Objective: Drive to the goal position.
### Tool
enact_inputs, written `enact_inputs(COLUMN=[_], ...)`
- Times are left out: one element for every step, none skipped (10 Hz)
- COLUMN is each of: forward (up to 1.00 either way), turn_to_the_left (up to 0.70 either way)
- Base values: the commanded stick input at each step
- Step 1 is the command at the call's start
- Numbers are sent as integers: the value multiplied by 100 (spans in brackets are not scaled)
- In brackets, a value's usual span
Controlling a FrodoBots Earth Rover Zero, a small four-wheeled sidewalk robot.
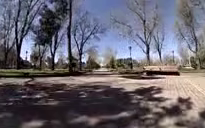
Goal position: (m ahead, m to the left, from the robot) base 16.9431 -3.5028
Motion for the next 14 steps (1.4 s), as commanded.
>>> enact_inputs(forward=[85, 85, 85, 85, 85, 85, 85, 85, 85, 85, 85, 85, 85, 85], turn_to_the_left=[0, 0, 0, 0, 0, 0, 0, 0, 0, 0, 0, 0, 0, 0])
